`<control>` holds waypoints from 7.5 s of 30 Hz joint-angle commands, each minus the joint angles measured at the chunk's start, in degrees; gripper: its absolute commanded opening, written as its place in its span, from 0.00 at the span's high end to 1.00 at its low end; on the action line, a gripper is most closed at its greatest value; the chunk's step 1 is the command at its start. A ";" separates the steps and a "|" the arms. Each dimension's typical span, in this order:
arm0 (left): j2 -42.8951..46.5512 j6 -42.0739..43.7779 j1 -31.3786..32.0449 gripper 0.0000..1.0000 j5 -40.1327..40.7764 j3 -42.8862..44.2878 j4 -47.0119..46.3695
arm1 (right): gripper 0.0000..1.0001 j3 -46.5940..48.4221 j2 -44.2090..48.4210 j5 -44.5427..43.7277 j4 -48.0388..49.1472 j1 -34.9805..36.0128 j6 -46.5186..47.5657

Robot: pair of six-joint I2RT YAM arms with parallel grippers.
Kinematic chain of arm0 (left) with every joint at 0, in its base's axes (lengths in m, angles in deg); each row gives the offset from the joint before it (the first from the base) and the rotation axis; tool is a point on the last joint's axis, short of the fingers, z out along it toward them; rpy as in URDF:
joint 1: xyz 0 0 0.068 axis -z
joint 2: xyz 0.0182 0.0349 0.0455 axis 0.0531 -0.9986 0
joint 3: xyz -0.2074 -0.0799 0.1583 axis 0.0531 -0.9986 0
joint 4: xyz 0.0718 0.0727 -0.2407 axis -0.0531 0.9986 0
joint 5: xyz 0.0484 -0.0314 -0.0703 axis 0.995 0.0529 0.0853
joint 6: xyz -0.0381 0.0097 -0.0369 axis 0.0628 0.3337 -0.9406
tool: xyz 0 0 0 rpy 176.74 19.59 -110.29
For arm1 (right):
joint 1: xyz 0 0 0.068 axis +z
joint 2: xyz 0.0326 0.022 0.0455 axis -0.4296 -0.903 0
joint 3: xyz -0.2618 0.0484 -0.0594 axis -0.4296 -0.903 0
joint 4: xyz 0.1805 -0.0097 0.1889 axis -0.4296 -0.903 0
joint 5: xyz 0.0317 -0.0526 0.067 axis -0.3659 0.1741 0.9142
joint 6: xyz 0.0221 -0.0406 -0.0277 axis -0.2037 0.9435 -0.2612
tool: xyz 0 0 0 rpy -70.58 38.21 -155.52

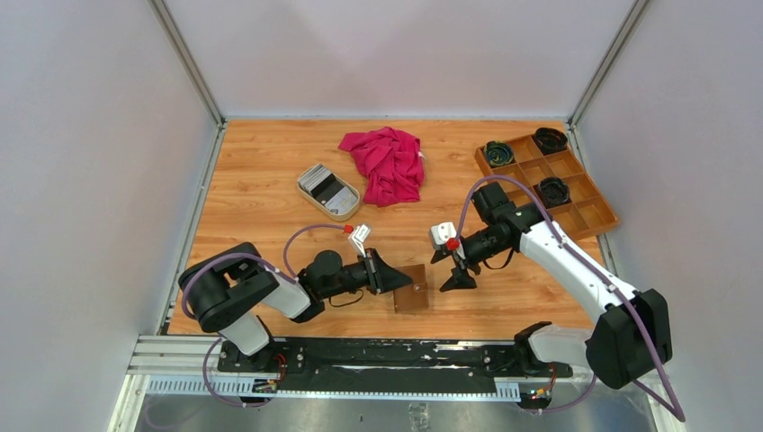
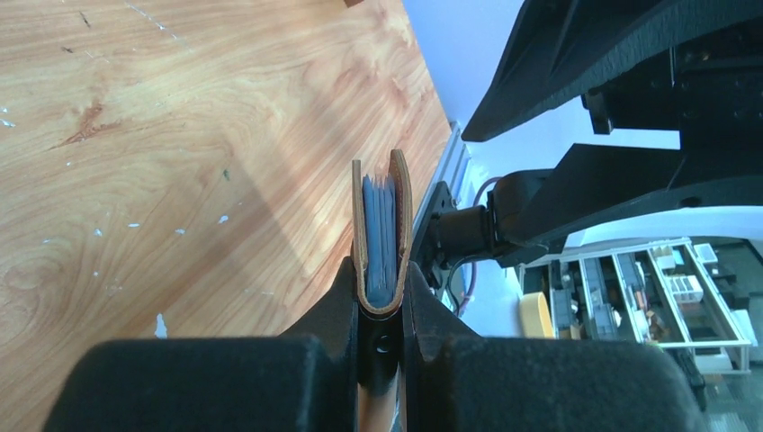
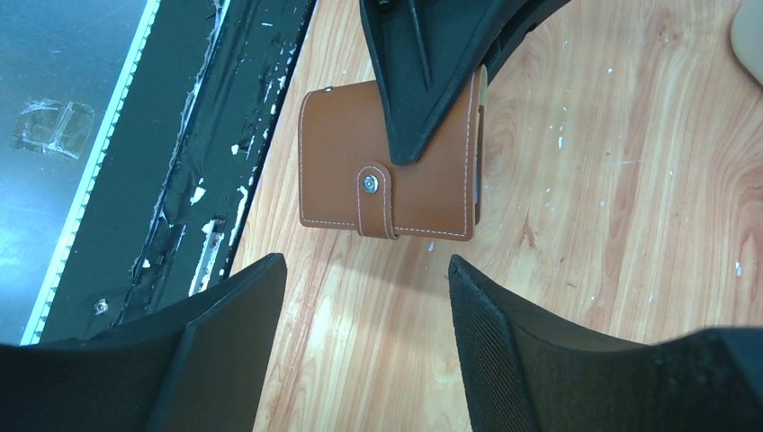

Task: Put the credit cards into the card holder
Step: Open the card holder at the center of the board.

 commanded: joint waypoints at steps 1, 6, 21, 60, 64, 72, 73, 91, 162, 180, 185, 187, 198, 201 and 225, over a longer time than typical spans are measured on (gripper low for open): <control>2.15 -1.98 0.83 1.00 3.26 0.69 1.84 | 0.31 -0.57 0.38 2.71 -0.82 0.73 2.78; 2.04 -3.80 1.36 1.00 4.31 1.14 2.71 | 0.31 -1.80 1.58 1.66 0.99 2.22 2.77; 2.96 -4.67 2.43 1.00 6.38 3.14 7.12 | 0.33 -5.06 2.03 -8.93 8.74 9.94 -1.14; 13.49 -15.01 2.71 1.00 13.06 -1.14 1.73 | 0.73 -7.87 -4.47 -32.79 27.77 25.27 -16.34; 14.15 -14.84 2.70 1.00 13.05 -1.38 2.13 | 0.84 -7.45 -4.43 -33.47 27.73 25.28 -16.82; 14.56 -12.04 2.70 1.00 14.23 -3.56 3.47 | 0.93 -6.36 -2.77 -31.67 24.82 24.01 -15.83; 14.66 -11.39 2.64 1.00 14.24 -3.74 3.56 | 0.94 -6.43 -2.41 -30.63 24.21 23.60 -15.31; 25.84 4.36 0.35 1.00 6.06 -1.89 18.86 | 0.66 -5.21 0.43 -17.67 15.32 11.40 -9.86; 44.42 55.64 -0.99 1.00 -21.50 -0.92 30.30 | 0.44 -1.90 0.23 14.54 19.61 6.61 -32.66; 38.91 55.57 -0.49 1.00 -22.00 1.50 30.30 | 0.51 -0.09 -0.86 11.44 17.21 11.15 -29.11; 39.39 55.50 -0.42 1.00 -22.77 1.03 30.30 | 0.51 1.68 -0.33 10.56 12.63 10.98 -25.07; 39.97 55.48 -0.47 1.00 -22.89 0.68 30.30 | 0.50 2.29 0.08 9.96 10.62 10.49 -22.88; 38.49 54.69 -0.37 1.00 -24.65 1.06 30.30 | 0.51 2.03 -0.16 10.12 10.22 10.06 -21.73; 38.17 54.78 -0.33 1.00 -24.95 1.21 30.30 | 0.53 1.72 -0.51 10.44 10.39 10.04 -21.46; 32.78 53.41 0.33 1.00 -22.46 3.70 30.21 | 0.98 1.40 -2.55 8.80 11.63 13.14 -21.78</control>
